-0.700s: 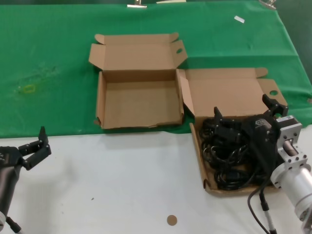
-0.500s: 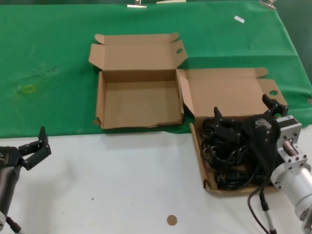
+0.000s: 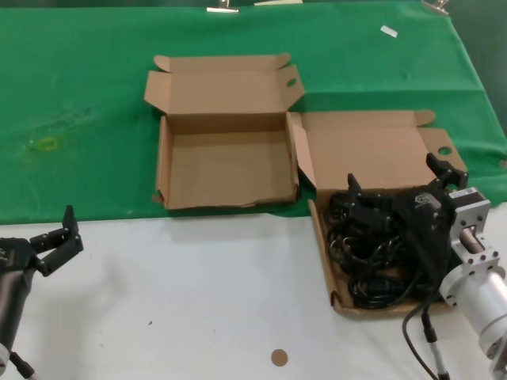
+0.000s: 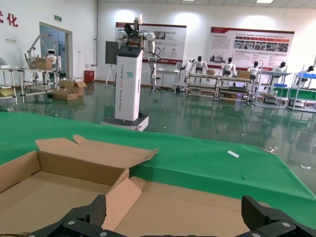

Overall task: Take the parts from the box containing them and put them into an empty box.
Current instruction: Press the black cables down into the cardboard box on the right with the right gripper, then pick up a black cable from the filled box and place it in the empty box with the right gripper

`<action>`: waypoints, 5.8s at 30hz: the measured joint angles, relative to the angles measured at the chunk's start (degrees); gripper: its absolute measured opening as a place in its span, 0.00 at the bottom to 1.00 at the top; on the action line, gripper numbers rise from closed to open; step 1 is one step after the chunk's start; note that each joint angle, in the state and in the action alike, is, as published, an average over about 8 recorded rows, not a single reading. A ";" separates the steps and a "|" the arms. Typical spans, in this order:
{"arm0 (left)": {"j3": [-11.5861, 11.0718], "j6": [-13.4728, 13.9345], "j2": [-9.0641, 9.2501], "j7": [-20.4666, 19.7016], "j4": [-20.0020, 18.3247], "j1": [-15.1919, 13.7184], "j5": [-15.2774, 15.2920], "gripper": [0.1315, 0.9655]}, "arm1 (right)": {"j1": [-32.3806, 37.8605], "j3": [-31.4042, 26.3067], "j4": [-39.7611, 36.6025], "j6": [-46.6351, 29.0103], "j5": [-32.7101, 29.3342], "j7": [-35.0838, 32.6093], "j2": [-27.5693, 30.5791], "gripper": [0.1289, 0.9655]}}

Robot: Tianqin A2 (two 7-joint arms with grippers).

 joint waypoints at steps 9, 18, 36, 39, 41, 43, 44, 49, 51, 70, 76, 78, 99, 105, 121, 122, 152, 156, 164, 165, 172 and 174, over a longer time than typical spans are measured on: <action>0.00 0.00 0.00 0.00 0.00 0.00 0.00 1.00 | 0.00 0.00 0.00 0.00 0.00 0.00 0.00 1.00; 0.00 0.00 0.00 0.00 0.00 0.00 0.00 1.00 | 0.00 0.00 0.00 0.00 0.00 0.00 0.00 1.00; 0.00 0.00 0.00 0.00 0.00 0.00 0.00 0.85 | 0.00 0.00 0.00 0.00 0.00 0.00 0.00 1.00; 0.00 0.00 0.00 0.00 0.00 0.00 0.00 0.81 | 0.00 0.00 0.00 0.00 0.00 0.00 0.00 1.00; 0.00 0.00 0.00 0.00 0.00 0.00 0.00 0.76 | -0.02 -0.01 0.02 0.00 -0.01 -0.01 0.00 1.00; 0.00 0.00 0.00 0.00 0.00 0.00 0.00 0.70 | -0.12 -0.08 0.11 0.00 -0.04 -0.02 0.03 1.00; 0.00 0.00 0.00 0.00 0.00 0.00 0.00 0.68 | -0.20 -0.16 0.18 0.01 -0.05 -0.03 0.07 1.00; 0.00 0.00 0.00 0.00 0.00 0.00 0.00 0.59 | -0.71 -0.95 0.75 0.24 0.00 0.13 0.59 1.00; 0.00 0.00 0.00 0.00 0.00 0.00 0.00 0.59 | -0.90 -1.54 1.02 0.50 0.19 0.36 1.07 1.00; 0.00 0.00 0.00 0.00 0.00 0.00 0.00 0.14 | 1.13 -16.62 5.02 7.21 12.35 1.51 20.11 1.00; 0.00 0.00 0.00 -0.03 0.00 0.00 0.01 0.09 | 4.03 -23.32 5.51 7.76 17.49 1.30 29.73 1.00; 0.00 0.00 0.00 -0.04 0.00 0.00 0.01 0.06 | 5.34 -25.70 5.58 7.60 18.85 1.22 32.82 1.00; 0.00 0.00 0.00 -0.03 0.00 0.00 0.03 0.01 | 14.79 -33.64 4.06 -13.93 2.47 6.99 50.60 1.00; 0.00 0.00 0.00 -0.03 0.00 0.00 0.03 0.01 | 15.46 -30.01 2.71 -21.51 -2.01 6.30 50.60 1.00; 0.00 0.00 0.00 -0.03 0.00 0.00 0.02 0.01 | 20.23 -24.13 -2.17 -36.05 -11.46 4.80 44.23 0.86; 0.00 0.00 0.00 -0.03 0.00 0.00 0.02 0.01 | 20.36 -23.91 -2.44 -36.53 -11.93 4.73 43.80 0.84; 0.00 0.00 0.00 -0.02 0.00 0.00 0.02 0.01 | 21.82 -19.75 -6.48 -43.73 -20.99 4.79 37.13 0.20; 0.00 0.00 0.00 -0.02 0.00 0.00 0.01 0.01 | 21.35 -19.18 -6.11 -43.95 -21.36 4.77 37.01 0.14; 0.00 0.00 0.00 -0.02 0.00 0.00 0.02 0.01 | 20.43 -18.25 -3.59 -45.36 -21.42 4.78 37.77 0.13; 0.00 0.00 0.00 -0.02 0.00 0.00 0.02 0.01 | 20.40 -18.15 -3.15 -45.64 -21.45 4.91 37.93 0.12; 0.00 0.00 0.00 -0.02 0.00 0.00 0.02 0.01 | 21.37 -17.46 -0.15 -47.47 -21.76 5.91 38.44 0.11; 0.00 0.00 0.00 -0.02 0.00 0.00 0.02 0.01 | 22.17 -17.31 0.45 -47.92 -21.79 6.00 38.23 0.11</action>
